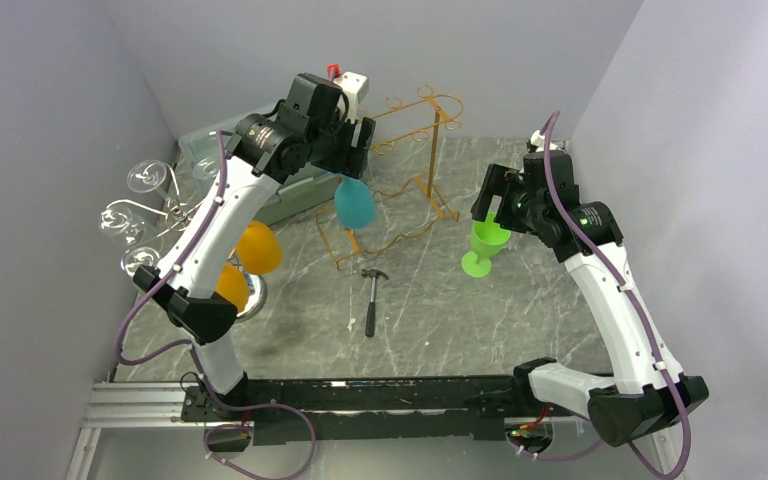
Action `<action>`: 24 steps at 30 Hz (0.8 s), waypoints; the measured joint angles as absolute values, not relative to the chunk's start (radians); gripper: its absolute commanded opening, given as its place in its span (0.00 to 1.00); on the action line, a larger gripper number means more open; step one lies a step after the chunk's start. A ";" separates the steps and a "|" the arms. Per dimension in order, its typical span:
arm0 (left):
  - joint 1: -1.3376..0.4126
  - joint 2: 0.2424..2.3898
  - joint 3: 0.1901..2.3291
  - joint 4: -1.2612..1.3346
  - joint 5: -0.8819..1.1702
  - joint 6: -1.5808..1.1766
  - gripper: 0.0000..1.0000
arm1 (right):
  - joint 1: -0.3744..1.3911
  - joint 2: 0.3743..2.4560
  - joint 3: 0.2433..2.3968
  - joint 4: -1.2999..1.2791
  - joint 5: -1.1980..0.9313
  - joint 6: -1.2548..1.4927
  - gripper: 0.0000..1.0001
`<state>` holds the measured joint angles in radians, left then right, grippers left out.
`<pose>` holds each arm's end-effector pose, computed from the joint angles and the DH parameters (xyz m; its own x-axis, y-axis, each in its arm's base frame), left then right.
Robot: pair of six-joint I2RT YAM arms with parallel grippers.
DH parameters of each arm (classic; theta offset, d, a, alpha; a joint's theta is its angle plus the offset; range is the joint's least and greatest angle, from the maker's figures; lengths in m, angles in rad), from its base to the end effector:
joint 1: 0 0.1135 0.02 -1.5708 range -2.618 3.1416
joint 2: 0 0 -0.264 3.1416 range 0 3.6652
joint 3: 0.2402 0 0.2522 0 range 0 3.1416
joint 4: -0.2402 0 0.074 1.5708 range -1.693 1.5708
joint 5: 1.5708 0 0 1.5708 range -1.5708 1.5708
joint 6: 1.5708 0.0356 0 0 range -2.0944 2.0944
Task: Take the wine glass off the wine glass rack
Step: Pick up the wine glass from the wine rack.
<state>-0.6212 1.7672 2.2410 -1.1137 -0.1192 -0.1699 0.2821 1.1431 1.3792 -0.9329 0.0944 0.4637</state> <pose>0.2869 -0.2002 0.4723 -0.5632 0.1966 -0.8026 0.4110 0.9093 -0.0656 0.2109 0.0576 0.3991 -0.6442 0.2769 -0.7130 0.0899 0.9531 0.2889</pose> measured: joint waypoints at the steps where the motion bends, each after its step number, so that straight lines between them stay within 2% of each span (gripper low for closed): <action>1: -0.621 1.767 2.243 -1.114 -0.117 -0.170 0.66 | 0.282 1.143 1.379 -0.933 0.094 0.464 0.93; 9: -0.621 1.766 2.278 -1.121 -0.094 -0.170 0.61 | 0.282 1.139 1.379 -0.933 0.094 0.464 0.93; 24: -0.623 1.745 2.288 -1.136 -0.055 -0.170 0.58 | 0.282 1.129 1.359 -0.910 0.065 0.468 0.93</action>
<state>-0.6228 1.7454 2.2875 -1.1362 -0.0551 -0.1703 0.2821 1.1290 1.3586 -0.9096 0.0654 0.4683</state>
